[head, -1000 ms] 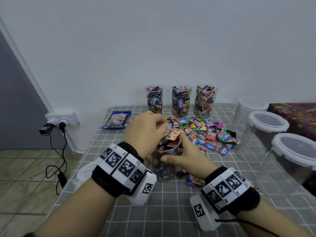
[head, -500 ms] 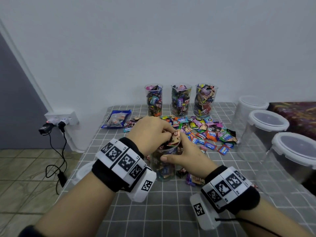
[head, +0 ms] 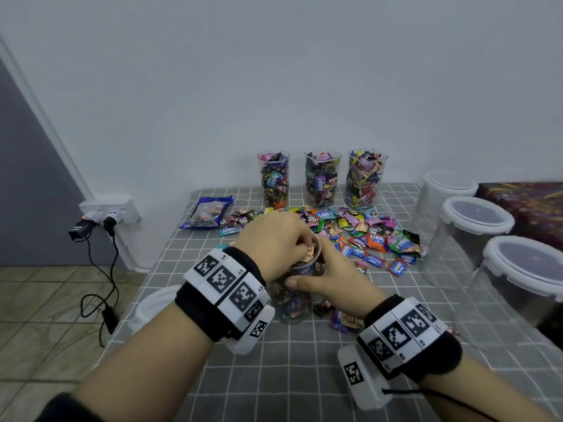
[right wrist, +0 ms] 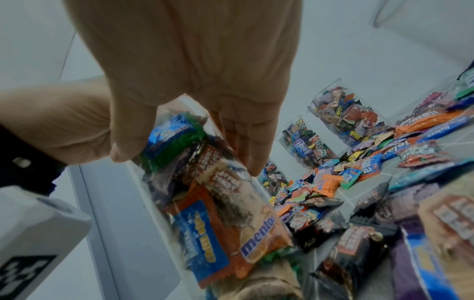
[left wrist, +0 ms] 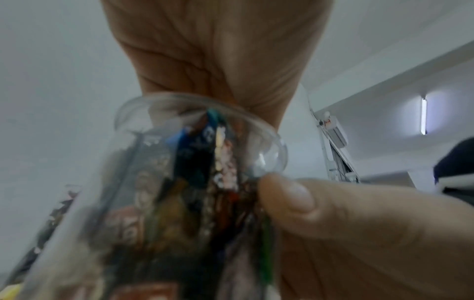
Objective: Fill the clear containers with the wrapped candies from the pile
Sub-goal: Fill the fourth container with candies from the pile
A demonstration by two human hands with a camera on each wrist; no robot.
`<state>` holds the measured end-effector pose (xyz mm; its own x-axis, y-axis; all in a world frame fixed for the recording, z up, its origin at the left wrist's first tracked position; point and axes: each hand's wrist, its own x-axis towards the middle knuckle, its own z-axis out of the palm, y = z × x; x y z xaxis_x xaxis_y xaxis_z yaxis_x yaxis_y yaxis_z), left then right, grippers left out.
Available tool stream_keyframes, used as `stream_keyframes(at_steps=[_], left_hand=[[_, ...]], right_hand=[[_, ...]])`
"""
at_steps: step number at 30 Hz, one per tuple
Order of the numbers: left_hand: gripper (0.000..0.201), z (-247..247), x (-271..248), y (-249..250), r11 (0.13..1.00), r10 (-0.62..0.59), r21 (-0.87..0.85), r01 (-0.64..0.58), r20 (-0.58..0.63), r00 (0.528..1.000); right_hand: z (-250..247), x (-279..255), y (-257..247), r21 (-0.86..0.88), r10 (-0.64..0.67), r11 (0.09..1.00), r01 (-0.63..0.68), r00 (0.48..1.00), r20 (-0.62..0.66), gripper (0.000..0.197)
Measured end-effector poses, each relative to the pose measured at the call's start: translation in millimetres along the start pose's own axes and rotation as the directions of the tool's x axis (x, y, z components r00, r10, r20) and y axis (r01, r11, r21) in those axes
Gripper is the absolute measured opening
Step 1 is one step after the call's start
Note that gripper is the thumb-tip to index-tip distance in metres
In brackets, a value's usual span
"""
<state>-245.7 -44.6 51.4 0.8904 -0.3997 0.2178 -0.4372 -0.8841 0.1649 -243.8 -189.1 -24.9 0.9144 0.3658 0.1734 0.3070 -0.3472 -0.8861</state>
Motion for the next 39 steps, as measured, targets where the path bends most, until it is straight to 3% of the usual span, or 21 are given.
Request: stream_keyframes(at_steps=[2, 5, 8, 12, 17, 22, 25, 27, 29, 32, 34, 37, 39], left_hand=[[0.019, -0.9, -4.1, -2.7, 0.994, -0.046, -0.104, 0.035, -0.105, 0.993], [0.018, -3.3, -12.7, -15.0, 0.966, -0.195, -0.222, 0.132, -0.296, 0.935], [0.012, -3.2, -22.3, -26.2, 0.940, -0.231, -0.308, 0.143, -0.268, 0.935], [0.008, 4.9, -26.3, -21.1, 0.961, -0.126, -0.265, 0.082, -0.156, 0.980], [0.015, 22.4, -24.2, -19.6, 0.965, -0.095, -0.262, 0.009, -0.315, 0.944], [0.016, 32.3, -32.4, -24.1, 0.876, -0.267, -0.480, 0.049, -0.398, 0.878], [0.026, 34.6, -37.1, -27.2, 0.785, -0.357, -0.614, 0.085, -0.337, 0.871], [0.036, 37.1, -39.6, -27.8, 0.728, -0.383, -0.672, 0.137, -0.232, 0.894], [0.060, 40.3, -41.6, -27.6, 0.649, -0.384, -0.739, 0.181, -0.112, 0.916], [0.103, 47.0, -42.8, -27.7, 0.591, -0.359, -0.769, 0.243, 0.019, 0.933], [0.117, 51.3, -43.9, -27.2, 0.558, -0.336, -0.791, 0.252, 0.063, 0.940], [0.125, 57.7, -44.0, -26.9, 0.517, -0.354, -0.820, 0.245, 0.056, 0.934], [0.112, 61.4, -43.3, -27.2, 0.495, -0.373, -0.839, 0.227, 0.030, 0.927]], right_hand=[[0.1, 0.2, 0.5, 0.006, 0.006, 1.000, -0.006, 1.000, -0.002, 0.074], [0.3, -0.3, 0.8, 0.017, 0.017, 1.000, -0.017, 1.000, 0.000, 0.078], [-0.1, -0.9, -0.3, 0.021, 0.022, 1.000, -0.022, 1.000, 0.006, 0.077], [1.8, -1.1, 0.3, 0.024, 0.027, 0.999, -0.027, 1.000, 0.012, 0.075], [4.2, -5.6, 1.7, 0.094, 0.026, 0.995, -0.030, 0.999, 0.040, 0.067], [-2.2, -10.3, 14.7, -0.104, 0.154, 0.982, -0.156, 0.988, -0.034, 0.077], [-7.0, -6.4, 27.6, -0.368, 0.225, 0.901, -0.230, 0.973, -0.057, 0.071], [-8.9, -2.7, 37.0, -0.582, 0.272, 0.776, -0.244, 0.961, -0.040, 0.068], [-10.3, -0.5, 44.3, -0.702, 0.327, 0.665, -0.255, 0.944, -0.033, 0.068], [-12.8, 0.1, 52.1, -0.790, 0.397, 0.566, -0.236, 0.918, 0.010, 0.069], [-14.0, -0.2, 58.3, -0.823, 0.461, 0.522, -0.223, 0.886, 0.053, 0.070], [-15.2, -0.1, 65.3, -0.834, 0.494, 0.511, -0.210, 0.865, 0.085, 0.071], [-15.1, 0.2, 66.7, -0.834, 0.488, 0.515, -0.200, 0.868, 0.093, 0.071]])
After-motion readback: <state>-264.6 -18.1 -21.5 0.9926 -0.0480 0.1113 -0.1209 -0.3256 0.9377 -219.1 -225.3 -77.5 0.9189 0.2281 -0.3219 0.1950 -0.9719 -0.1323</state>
